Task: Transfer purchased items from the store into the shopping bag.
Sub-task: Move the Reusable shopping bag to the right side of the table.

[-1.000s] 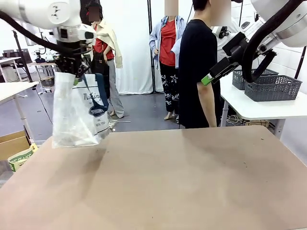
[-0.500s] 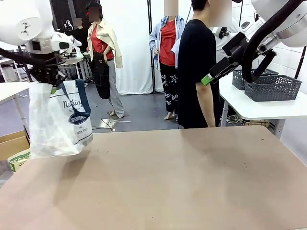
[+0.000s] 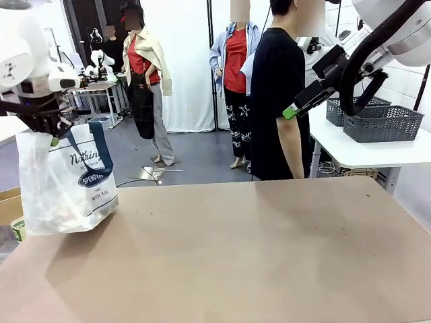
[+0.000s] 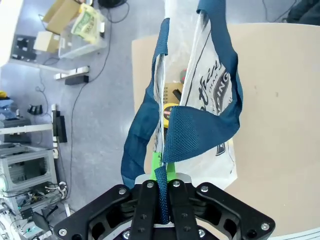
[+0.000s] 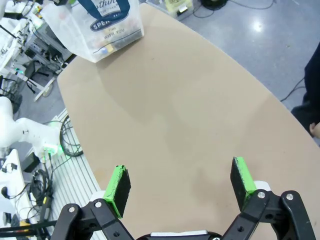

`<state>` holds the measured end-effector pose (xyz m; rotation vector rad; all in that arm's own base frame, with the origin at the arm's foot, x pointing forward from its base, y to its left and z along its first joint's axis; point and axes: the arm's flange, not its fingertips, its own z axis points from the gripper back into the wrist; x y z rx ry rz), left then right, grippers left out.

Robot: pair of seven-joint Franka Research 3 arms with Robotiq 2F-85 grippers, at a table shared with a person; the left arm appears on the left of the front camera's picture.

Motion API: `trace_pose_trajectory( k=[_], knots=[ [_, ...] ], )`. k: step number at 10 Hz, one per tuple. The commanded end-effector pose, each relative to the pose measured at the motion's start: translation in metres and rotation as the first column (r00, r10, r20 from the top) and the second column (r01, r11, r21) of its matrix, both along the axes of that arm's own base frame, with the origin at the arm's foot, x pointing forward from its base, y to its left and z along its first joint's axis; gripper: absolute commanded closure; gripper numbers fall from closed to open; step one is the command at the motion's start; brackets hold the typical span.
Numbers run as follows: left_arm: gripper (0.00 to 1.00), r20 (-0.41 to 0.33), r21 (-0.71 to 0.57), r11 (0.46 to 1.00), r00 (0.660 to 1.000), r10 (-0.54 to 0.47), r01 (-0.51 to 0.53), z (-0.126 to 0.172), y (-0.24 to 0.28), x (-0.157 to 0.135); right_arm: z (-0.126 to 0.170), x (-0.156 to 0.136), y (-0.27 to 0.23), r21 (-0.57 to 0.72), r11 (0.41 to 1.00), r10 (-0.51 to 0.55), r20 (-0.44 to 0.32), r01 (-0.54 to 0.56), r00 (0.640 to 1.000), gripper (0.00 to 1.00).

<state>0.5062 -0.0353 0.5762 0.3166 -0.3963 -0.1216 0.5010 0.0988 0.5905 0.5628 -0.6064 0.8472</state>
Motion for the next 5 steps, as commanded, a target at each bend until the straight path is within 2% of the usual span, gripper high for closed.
trace_pose_trajectory(
  k=[1,4,5],
  knots=[
    [1.0,0.019,-0.015,0.999,0.999,-0.028,0.028,-0.021,0.007,-0.019,-0.001,-0.001,0.001,0.002,1.0,0.003,-0.002,-0.003,1.0,0.0],
    [1.0,-0.067,-0.071,0.997,0.997,-0.042,0.037,-0.063,0.003,-0.039,-0.001,-0.001,0.001,0.002,1.0,0.003,-0.002,-0.003,1.0,0.0],
    [1.0,-0.098,-0.078,0.997,0.995,0.003,-0.011,-0.066,-0.002,-0.046,-0.001,-0.001,0.001,0.002,1.0,0.003,-0.002,-0.003,1.0,0.0]
  ],
)
